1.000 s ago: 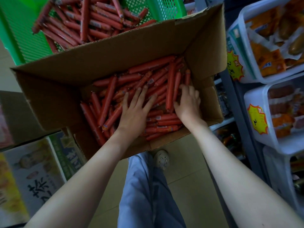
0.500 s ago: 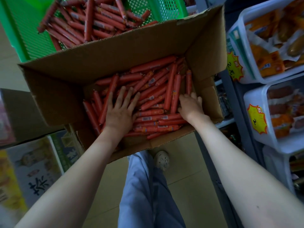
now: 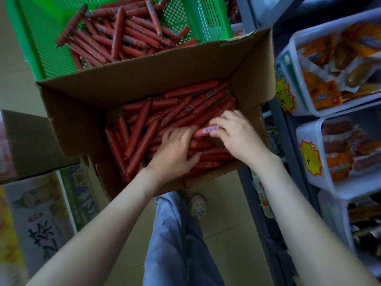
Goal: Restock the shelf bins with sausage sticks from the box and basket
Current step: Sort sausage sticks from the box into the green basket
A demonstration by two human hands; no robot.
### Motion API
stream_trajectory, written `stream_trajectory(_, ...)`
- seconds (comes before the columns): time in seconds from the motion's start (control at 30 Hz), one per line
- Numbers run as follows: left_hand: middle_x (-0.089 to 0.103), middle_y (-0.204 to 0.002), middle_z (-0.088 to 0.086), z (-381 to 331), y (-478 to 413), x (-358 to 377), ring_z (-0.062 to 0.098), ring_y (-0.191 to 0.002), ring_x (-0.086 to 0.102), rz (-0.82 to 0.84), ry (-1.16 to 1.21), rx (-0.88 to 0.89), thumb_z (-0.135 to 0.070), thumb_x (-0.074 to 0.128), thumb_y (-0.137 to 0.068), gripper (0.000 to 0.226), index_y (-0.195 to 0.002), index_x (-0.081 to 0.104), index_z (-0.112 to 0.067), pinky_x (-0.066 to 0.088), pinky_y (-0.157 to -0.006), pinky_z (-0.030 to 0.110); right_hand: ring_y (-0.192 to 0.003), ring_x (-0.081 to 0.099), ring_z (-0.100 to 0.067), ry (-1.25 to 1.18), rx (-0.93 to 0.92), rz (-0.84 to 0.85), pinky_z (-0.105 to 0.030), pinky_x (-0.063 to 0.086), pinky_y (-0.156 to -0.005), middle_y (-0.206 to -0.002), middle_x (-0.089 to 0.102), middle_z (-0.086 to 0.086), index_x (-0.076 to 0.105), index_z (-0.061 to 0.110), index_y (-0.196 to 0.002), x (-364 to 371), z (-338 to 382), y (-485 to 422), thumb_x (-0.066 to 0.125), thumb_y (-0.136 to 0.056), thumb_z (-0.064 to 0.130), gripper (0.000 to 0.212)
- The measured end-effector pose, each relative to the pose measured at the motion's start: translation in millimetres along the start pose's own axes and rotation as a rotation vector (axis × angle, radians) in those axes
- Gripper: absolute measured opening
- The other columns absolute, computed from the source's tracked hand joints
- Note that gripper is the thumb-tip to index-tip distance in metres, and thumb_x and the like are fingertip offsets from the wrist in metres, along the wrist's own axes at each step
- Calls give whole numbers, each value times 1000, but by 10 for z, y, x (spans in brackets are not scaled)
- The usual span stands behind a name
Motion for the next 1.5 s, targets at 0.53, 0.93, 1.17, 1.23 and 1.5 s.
stream_trajectory(0.53,65,-98,-2,578,74,-189,18,-92,62,-116,443,-779,-42,53,-93,37,-122,58,-19,42,-75,22,-134,24,-31,231,289,182,-42,22,-110,-148,24,-9,35,22,-141,607,-330,-745,42,-96,13,47)
stream_trajectory(0.93,67,-100,-12,202,-57,-200,-4,-92,62,-25,959,-531,-25,54,-96,16,-111,59,-26,48,-84,17,-103,61,-17,-802,231,-41,-30,47,-93,-106,67,-5,65,5,-113,348,393,-409,55,-94,18,25)
stream_trajectory(1.17,64,-77,9,174,134,-137,17,-60,62,46,1207,-707,-8,55,-94,11,-103,53,-14,55,-60,31,-90,58,-9,-721,315,254,-16,45,-81,-95,57,2,48,24,-122,465,100,-125,66,-87,19,40)
stream_trajectory(1.23,66,-82,9,211,211,-117,18,-64,64,26,1247,-765,-5,55,-93,19,-111,52,-11,56,-61,31,-118,47,-21,-266,297,475,-29,39,-98,-119,50,0,35,25,-136,599,-134,14,74,-78,31,69)
stream_trajectory(1.5,65,-76,8,334,384,-68,18,-61,63,-98,1312,-867,-2,51,-93,16,-102,51,-14,54,-59,30,-124,42,-26,446,67,723,-38,31,-103,-136,44,-7,30,22,-140,840,-437,52,62,-82,39,68)
Point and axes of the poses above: each hand's wrist, its own y-axis away from the middle knuckle, its own x-axis out of the palm, z = x × y, the point moved 4 cm from there along -y, towards the middle knuckle
